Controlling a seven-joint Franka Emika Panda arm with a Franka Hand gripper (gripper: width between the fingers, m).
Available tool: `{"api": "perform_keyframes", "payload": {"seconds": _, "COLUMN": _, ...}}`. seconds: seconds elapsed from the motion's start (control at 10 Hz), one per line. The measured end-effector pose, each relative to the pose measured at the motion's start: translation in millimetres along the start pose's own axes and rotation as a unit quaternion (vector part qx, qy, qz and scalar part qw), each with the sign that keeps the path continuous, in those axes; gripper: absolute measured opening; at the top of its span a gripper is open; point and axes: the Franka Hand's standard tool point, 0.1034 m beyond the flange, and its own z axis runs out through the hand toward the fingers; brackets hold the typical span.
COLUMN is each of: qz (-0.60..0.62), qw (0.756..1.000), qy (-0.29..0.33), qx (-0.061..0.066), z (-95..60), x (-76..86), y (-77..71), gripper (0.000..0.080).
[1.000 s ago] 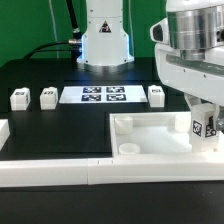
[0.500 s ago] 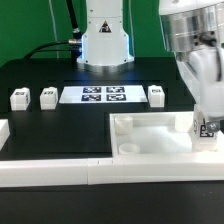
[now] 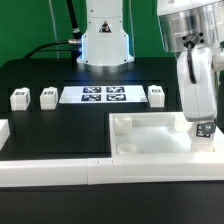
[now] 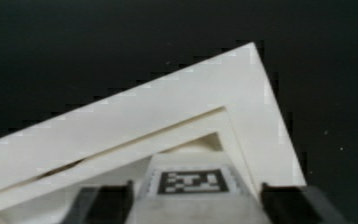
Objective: Assemble square table
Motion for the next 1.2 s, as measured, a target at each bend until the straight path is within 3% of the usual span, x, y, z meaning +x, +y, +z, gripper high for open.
{"api": "perform_keyframes", "payload": {"seconds": 0.1, "qz": -0.001, "qw": 1.0, "qy": 0.0, "qx": 0.0, "z": 0.1, "x": -0.4, "y": 0.2, "gripper": 0.0534}}
{"api": "perform_keyframes", "payload": {"seconds": 0.2, "qz": -0.003, "qw": 1.0, "qy": 0.0, "qx": 0.0, "z": 0.1, "x": -0.5, "y": 0.3, "gripper": 0.0534}}
{"api": "perform_keyframes", "payload": {"seconds": 0.3, "qz": -0.006, "qw": 1.0, "qy": 0.0, "qx": 0.0, "z": 0.1, "x": -0.6, "y": 0.3, "gripper": 0.0618}}
{"api": "perform_keyframes", "payload": {"seconds": 0.4, "qz": -0.01, "qw": 1.0, "qy": -0.001, "qx": 0.001, "z": -0.9, "x": -1.3, "y": 0.1, "gripper": 0.0641}}
{"api": "perform_keyframes", "payload": {"seconds": 0.5, "qz": -0.031, "qw": 0.999, "qy": -0.004, "qx": 0.013, "z": -13.5, "x": -2.5, "y": 3.0, "gripper": 0.0647}}
{"api": "perform_keyframes", "payload": {"seconds": 0.7, "qz": -0.056, "qw": 0.998, "qy": -0.012, "qx": 0.014, "z": -42.3, "x": -8.1, "y": 8.3, "gripper": 0.0648}}
{"api": "perform_keyframes", "payload": {"seconds": 1.2, "qz": -0.061, "qw": 0.998, "qy": -0.011, "qx": 0.012, "z": -38.8, "x": -7.8, "y": 9.4, "gripper": 0.0648}}
